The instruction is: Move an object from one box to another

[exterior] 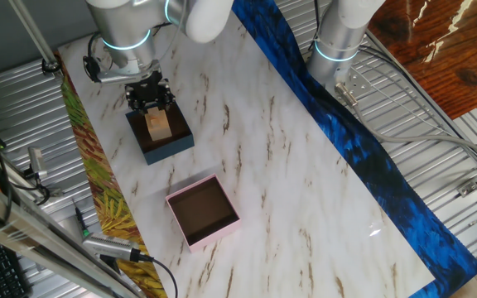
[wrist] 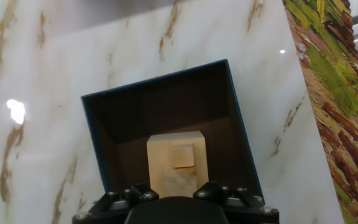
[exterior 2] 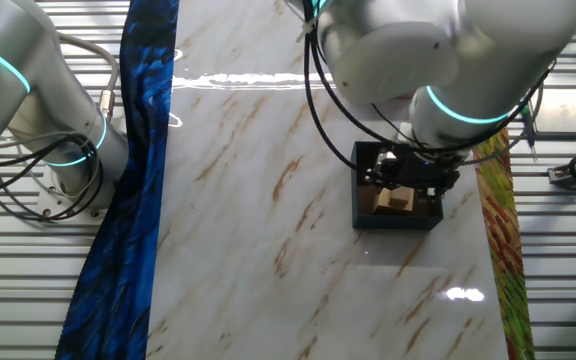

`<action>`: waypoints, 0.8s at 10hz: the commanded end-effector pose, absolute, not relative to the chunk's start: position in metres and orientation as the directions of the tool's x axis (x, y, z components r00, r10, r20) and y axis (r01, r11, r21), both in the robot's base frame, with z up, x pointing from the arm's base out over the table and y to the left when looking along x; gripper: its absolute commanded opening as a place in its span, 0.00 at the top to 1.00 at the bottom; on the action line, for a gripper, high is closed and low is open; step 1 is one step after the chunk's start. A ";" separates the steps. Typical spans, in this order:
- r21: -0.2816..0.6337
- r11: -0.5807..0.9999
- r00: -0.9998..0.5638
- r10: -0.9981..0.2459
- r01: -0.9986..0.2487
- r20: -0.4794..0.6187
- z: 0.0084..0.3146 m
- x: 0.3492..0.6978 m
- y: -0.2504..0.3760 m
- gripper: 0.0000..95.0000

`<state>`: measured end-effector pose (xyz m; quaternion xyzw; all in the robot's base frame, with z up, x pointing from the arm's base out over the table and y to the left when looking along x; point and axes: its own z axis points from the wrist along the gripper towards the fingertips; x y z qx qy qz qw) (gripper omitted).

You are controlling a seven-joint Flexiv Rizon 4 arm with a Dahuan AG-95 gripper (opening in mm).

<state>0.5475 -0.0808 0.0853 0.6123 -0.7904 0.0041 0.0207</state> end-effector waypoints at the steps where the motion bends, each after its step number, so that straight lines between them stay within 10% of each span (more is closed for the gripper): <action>1: 0.018 0.252 -0.251 -0.967 -0.968 0.038 0.085 0.547 -0.080 0.40; 6: 0.017 0.261 -0.260 -0.965 -0.965 0.040 0.082 0.549 -0.074 0.60; 8: 0.017 0.258 -0.257 -0.966 -0.966 0.040 0.082 0.549 -0.074 1.00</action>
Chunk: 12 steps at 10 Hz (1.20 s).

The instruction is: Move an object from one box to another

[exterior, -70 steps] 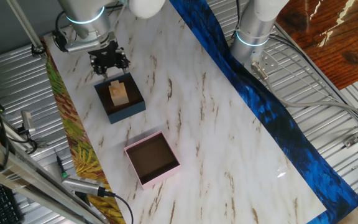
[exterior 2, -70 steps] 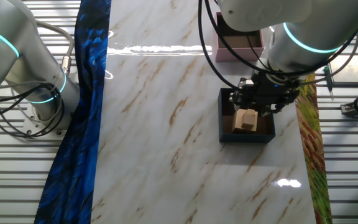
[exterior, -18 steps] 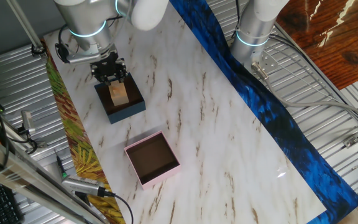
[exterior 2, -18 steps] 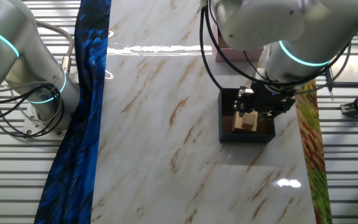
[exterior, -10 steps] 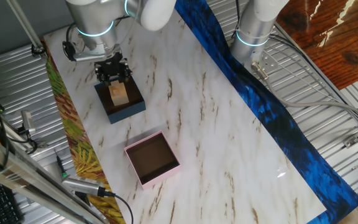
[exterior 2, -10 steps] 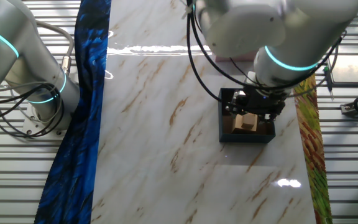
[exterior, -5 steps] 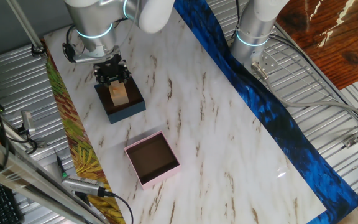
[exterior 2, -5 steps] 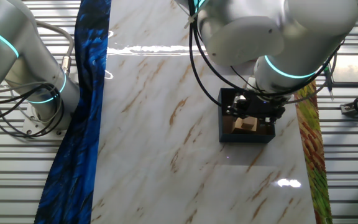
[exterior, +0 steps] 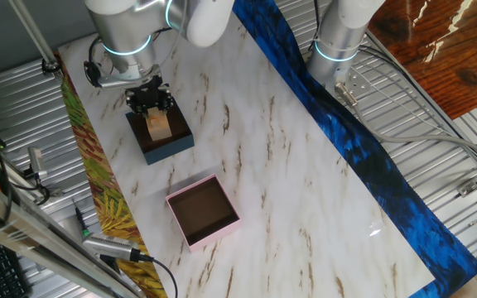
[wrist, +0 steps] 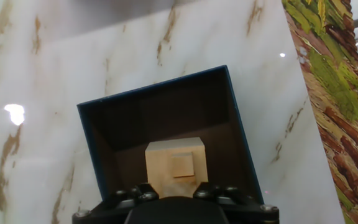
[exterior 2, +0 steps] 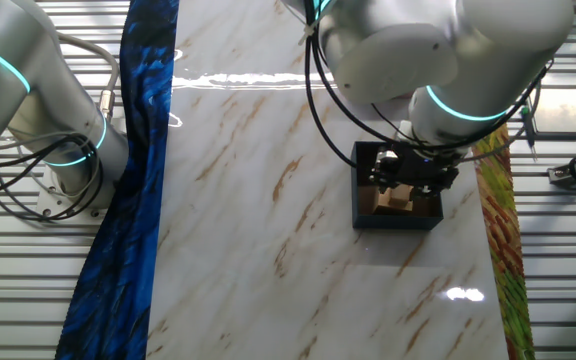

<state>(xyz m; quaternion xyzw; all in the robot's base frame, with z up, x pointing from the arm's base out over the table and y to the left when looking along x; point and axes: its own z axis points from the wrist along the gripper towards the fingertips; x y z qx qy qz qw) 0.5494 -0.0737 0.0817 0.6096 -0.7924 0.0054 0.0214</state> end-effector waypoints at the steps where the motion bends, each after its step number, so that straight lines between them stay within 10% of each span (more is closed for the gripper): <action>1: 0.018 0.260 -0.259 -0.965 -0.965 0.040 0.082 0.549 -0.074 1.00; 12: 0.034 0.320 -0.318 -0.947 -0.947 0.051 0.135 0.549 -0.086 1.00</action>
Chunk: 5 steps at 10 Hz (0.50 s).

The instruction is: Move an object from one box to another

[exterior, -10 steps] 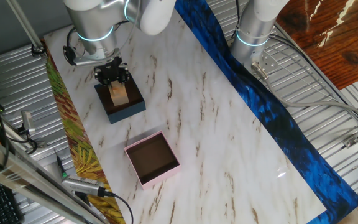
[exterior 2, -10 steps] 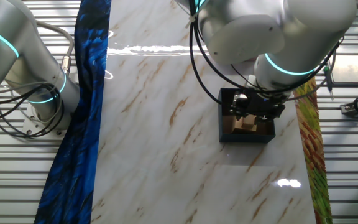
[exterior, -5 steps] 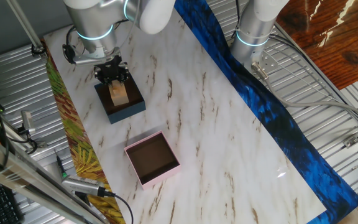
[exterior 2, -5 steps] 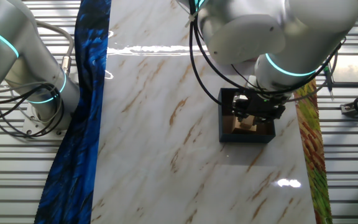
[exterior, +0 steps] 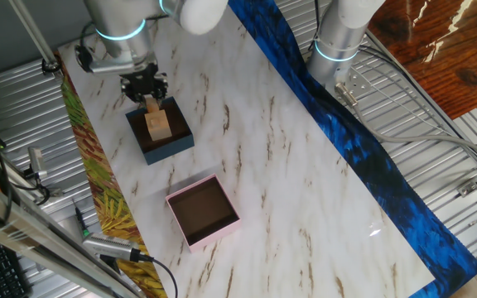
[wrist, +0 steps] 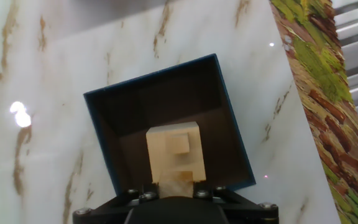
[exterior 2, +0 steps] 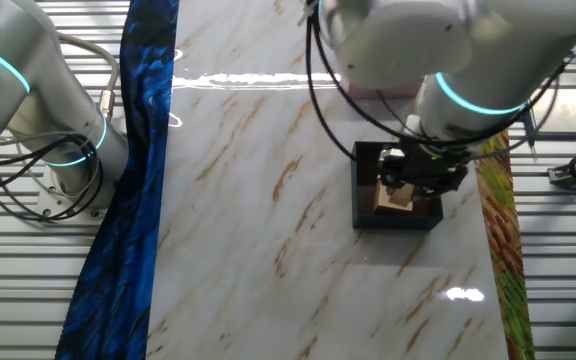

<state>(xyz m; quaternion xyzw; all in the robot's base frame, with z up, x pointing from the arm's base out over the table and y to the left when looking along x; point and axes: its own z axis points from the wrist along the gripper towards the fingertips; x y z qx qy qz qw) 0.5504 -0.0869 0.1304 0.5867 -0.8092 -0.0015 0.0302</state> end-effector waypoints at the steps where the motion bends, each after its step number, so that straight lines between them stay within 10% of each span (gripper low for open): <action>1: 0.032 0.325 -0.323 -0.945 -0.945 0.058 0.140 0.547 -0.084 1.00; 5: 0.026 0.349 -0.346 -0.935 -0.937 0.082 0.151 0.545 -0.081 1.00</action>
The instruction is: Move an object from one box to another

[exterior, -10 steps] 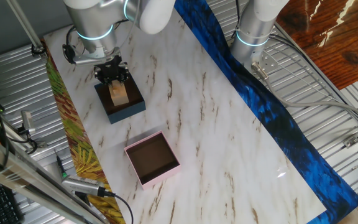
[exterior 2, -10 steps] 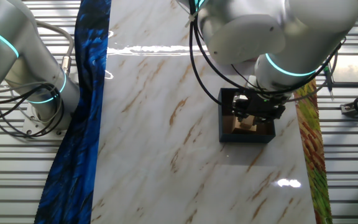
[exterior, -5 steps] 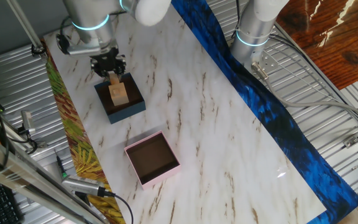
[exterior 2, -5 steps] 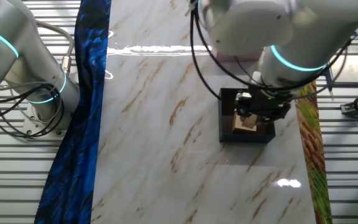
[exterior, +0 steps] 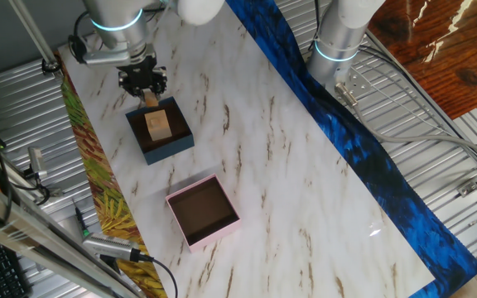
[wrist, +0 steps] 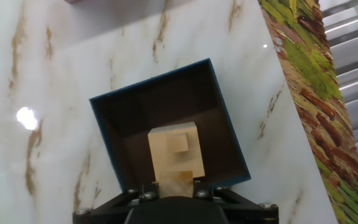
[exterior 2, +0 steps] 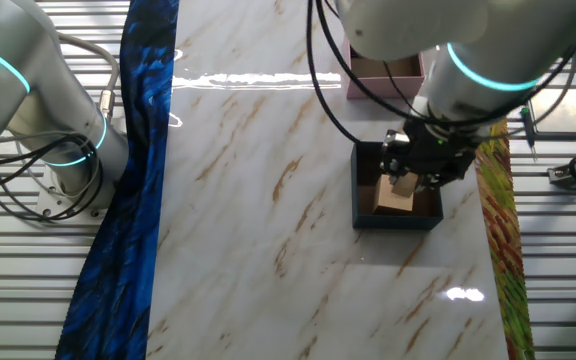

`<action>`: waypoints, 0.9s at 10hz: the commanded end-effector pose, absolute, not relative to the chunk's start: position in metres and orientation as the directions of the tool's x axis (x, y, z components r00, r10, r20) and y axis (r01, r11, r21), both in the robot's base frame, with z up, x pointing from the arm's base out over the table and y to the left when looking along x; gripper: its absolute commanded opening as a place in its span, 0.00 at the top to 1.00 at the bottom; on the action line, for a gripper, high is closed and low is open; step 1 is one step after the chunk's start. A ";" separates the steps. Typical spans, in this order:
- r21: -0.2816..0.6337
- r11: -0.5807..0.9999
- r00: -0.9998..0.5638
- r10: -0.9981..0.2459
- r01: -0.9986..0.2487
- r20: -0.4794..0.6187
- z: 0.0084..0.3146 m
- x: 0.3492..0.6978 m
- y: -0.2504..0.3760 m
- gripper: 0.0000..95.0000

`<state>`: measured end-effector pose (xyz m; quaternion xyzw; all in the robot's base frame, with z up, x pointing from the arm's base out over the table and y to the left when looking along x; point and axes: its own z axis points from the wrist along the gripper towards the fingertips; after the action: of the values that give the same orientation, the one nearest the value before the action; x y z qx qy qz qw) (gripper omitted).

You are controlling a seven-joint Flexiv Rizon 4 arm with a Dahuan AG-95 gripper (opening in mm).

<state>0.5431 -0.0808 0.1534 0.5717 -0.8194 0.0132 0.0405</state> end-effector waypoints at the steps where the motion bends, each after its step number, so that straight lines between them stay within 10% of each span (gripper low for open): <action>1: 0.024 0.355 -0.351 -0.932 -0.935 0.088 0.151 0.545 -0.081 1.00; 9: 0.019 0.390 -0.386 -0.918 -0.921 0.095 0.151 0.545 -0.081 1.00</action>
<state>0.5449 -0.0804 0.1513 0.5521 -0.8324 0.0182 0.0452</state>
